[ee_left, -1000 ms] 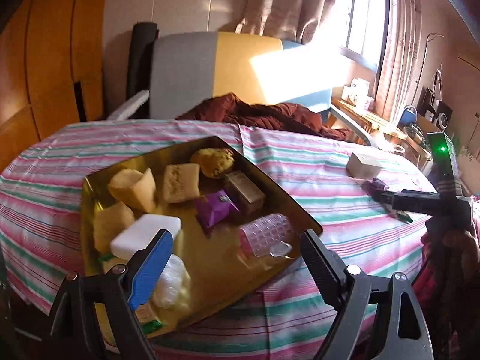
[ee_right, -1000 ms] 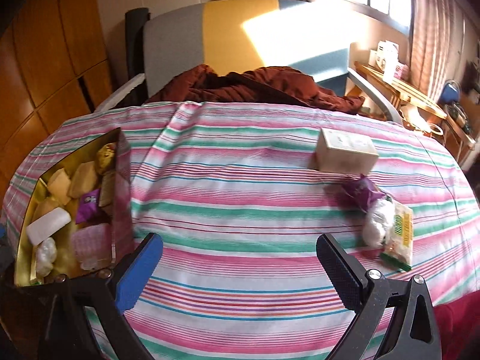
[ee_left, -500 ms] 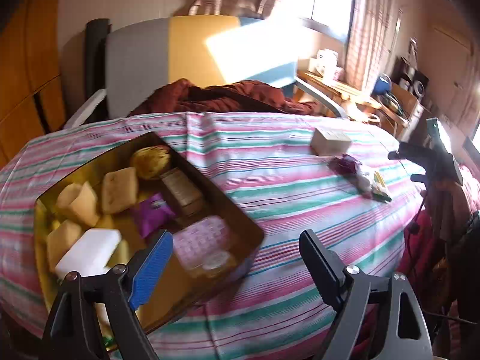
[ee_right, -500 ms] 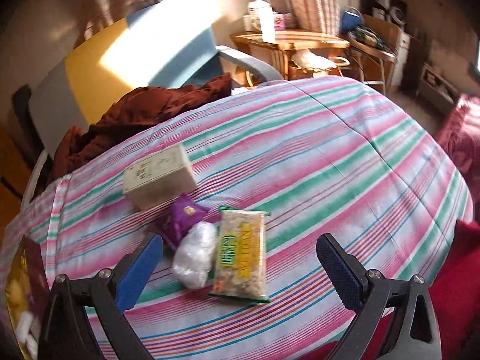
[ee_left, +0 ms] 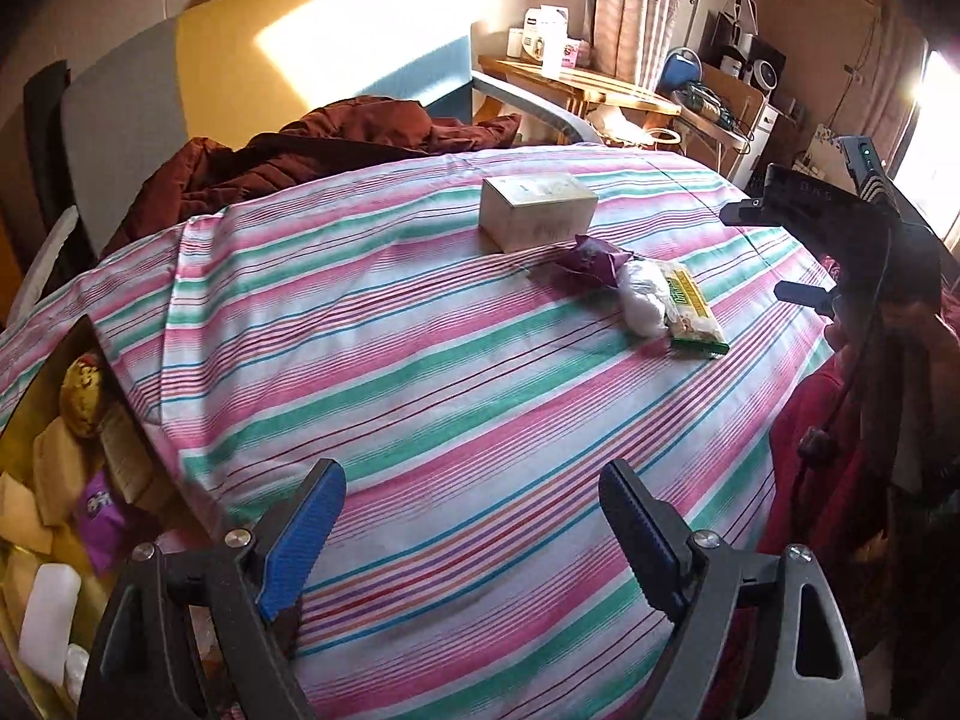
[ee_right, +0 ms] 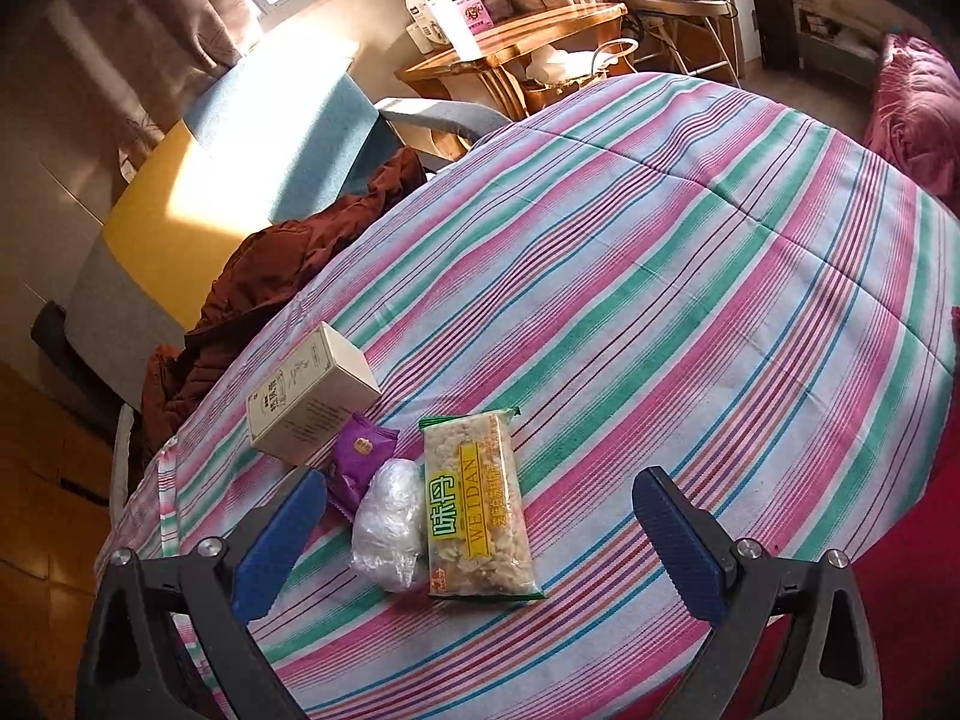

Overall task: Organize objects
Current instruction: 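Move both tools from the tray back to the remaining items, then grasp the plastic-wrapped bundle with the left tool and lift it, then hold the bundle in the left tool while the right tool grasps the WEIDAN cracker pack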

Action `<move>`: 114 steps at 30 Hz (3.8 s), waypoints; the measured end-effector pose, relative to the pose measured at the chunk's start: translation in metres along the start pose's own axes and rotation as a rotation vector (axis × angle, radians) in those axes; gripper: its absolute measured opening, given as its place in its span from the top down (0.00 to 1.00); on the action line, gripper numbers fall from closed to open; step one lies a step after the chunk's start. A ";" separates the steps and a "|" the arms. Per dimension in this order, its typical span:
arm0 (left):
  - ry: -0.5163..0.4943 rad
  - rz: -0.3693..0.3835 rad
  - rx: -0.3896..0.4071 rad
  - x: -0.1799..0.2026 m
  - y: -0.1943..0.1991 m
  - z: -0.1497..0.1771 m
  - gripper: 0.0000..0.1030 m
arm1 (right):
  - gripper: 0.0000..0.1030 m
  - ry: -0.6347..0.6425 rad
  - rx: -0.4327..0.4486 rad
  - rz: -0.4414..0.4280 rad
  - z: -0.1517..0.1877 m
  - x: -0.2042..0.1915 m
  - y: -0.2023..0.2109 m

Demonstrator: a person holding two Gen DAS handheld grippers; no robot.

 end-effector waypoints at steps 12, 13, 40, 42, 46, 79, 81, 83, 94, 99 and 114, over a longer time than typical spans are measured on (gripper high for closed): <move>0.072 0.149 -0.106 0.041 -0.076 -0.048 0.36 | 0.00 -0.042 -0.024 -0.085 0.001 0.001 0.001; 0.076 0.158 -0.110 0.044 -0.080 -0.051 0.36 | 0.00 -0.040 -0.027 -0.091 0.001 0.000 0.001; 0.080 0.213 -0.122 0.056 -0.126 -0.043 0.63 | 0.00 -0.048 -0.076 -0.120 0.004 -0.001 -0.009; 0.046 0.174 -0.106 0.047 -0.112 -0.026 0.63 | 0.00 -0.038 -0.077 -0.107 0.005 -0.001 -0.010; 0.014 0.086 -0.072 0.021 -0.084 0.002 0.63 | 0.00 0.009 -0.099 -0.078 0.010 -0.007 -0.015; 0.101 0.178 0.017 0.004 -0.078 0.011 0.65 | 0.42 0.443 -0.200 0.291 0.048 -0.029 -0.073; 0.075 0.159 0.014 0.006 -0.074 0.015 0.65 | 0.54 0.452 -0.181 0.267 0.047 -0.032 -0.068; 0.058 0.138 0.016 0.007 -0.069 0.020 0.65 | 0.55 0.438 -0.189 0.257 0.046 -0.029 -0.067; 0.044 0.013 0.110 -0.001 0.003 0.032 0.65 | 0.55 0.272 -0.109 0.148 0.019 -0.027 -0.051; 0.048 -0.052 0.193 -0.016 0.043 0.028 0.64 | 0.55 0.286 -0.065 0.085 0.021 -0.038 -0.036; 0.155 -0.183 0.301 -0.075 0.112 0.049 0.64 | 0.55 0.347 0.023 -0.031 0.030 -0.059 -0.004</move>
Point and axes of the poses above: each gripper's, at about its wrist camera, not at the fingertips, and y roughly against the way its jaws point, x to its right, z to its underside, the point moved 7 cm from there along -y, roughly the way its jaws point, and after that the axes turned 8 degrees about z, right-handed, at the moved point
